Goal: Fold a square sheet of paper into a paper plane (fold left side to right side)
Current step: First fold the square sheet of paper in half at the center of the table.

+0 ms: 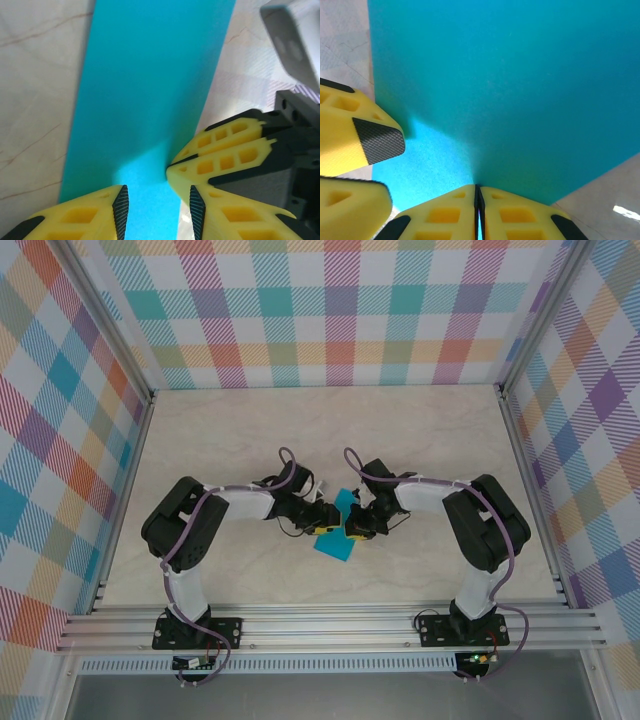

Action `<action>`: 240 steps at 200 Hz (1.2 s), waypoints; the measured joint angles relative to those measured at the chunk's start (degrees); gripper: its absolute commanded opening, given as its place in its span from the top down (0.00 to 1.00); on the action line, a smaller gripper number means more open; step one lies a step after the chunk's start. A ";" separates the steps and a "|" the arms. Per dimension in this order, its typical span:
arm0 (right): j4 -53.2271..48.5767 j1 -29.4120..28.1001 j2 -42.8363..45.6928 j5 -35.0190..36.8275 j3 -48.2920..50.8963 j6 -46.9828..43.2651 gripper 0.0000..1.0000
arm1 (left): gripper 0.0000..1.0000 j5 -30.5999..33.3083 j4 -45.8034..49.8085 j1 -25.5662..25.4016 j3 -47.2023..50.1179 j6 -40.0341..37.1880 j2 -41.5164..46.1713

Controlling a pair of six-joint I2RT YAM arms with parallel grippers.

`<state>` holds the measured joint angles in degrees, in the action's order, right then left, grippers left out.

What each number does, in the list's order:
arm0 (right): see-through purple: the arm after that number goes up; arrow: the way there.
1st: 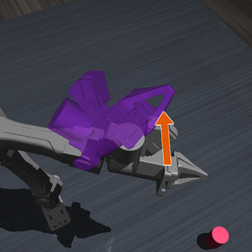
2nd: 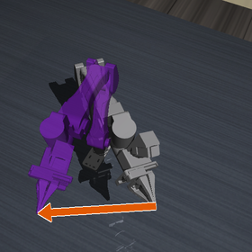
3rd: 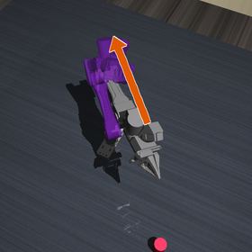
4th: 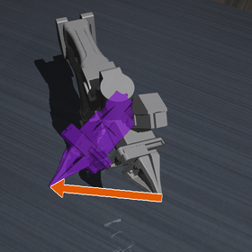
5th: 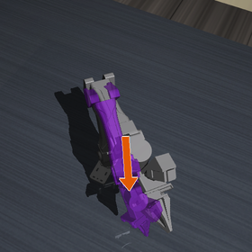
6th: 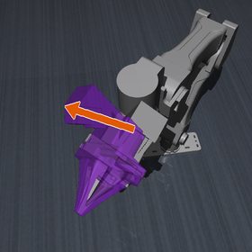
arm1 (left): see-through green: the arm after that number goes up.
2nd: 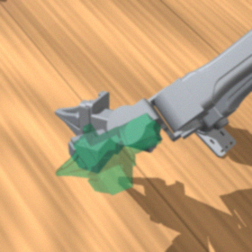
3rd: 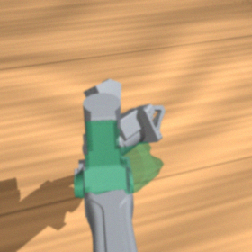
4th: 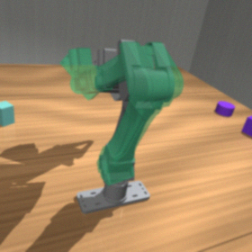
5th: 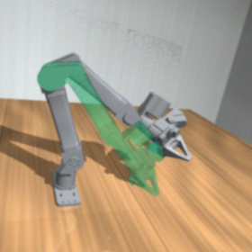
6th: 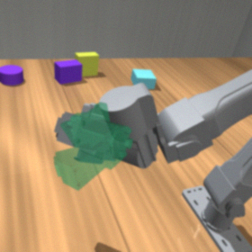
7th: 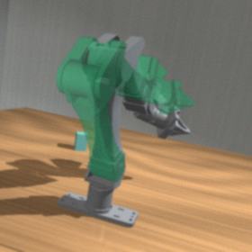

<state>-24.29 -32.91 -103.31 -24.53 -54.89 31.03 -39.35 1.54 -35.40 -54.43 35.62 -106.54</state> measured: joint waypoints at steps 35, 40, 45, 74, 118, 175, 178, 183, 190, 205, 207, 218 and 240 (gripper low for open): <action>-0.02 0.00 -0.04 0.00 -0.07 0.00 0.88 | 0.61 -0.07 -0.11 -0.07 0.96 -2.03 0.22; -0.04 0.00 -0.04 0.00 -0.09 0.00 0.88 | 0.61 -0.09 -0.20 -0.07 1.16 -2.29 0.35; -0.07 0.00 -0.04 0.00 -0.09 0.00 0.88 | 0.61 -0.09 -0.26 -0.09 1.42 -2.54 0.52; -0.07 0.00 -0.04 0.02 -0.09 0.00 0.88 | 0.61 -0.04 0.15 -0.11 3.69 -4.17 2.45; -0.09 0.00 -0.04 0.04 -0.09 0.00 0.88 | 0.60 -0.24 4.33 -0.11 6.99 -7.65 6.12; -0.46 0.00 -0.15 0.09 -0.37 0.00 0.88 | 0.56 -0.68 7.91 -0.09 9.18 -9.53 11.45; -0.46 0.00 -0.15 0.09 -0.37 0.00 0.88 | 0.56 -0.68 7.93 -0.07 9.18 -9.53 11.74; -0.46 0.00 -0.15 0.09 -0.37 0.00 0.88 | 0.56 -0.68 7.98 0.00 9.16 -9.53 12.26; -0.48 0.00 -0.15 0.09 -0.39 0.00 0.88 | 0.55 -0.66 8.07 0.09 8.98 -9.53 12.83; -0.55 0.00 -0.15 0.13 -0.42 0.00 0.88 | 0.55 -0.68 8.50 0.28 7.80 -9.53 13.20; -0.55 0.00 -0.15 0.13 -0.42 0.00 0.88 | 0.55 -0.66 8.55 0.28 7.61 -9.53 13.18; -0.66 0.00 -0.15 0.22 -0.42 0.00 0.88 | 0.56 -0.70 8.52 0.28 6.54 -9.51 13.09; -0.68 0.00 -0.15 0.35 -0.52 0.00 0.88 | 0.56 -0.79 8.15 0.26 4.74 -9.53 11.28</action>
<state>-24.97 -32.91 -103.46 -24.18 -55.42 31.03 -40.14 9.69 -35.14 -49.69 26.09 -95.26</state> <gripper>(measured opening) 0.116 0.438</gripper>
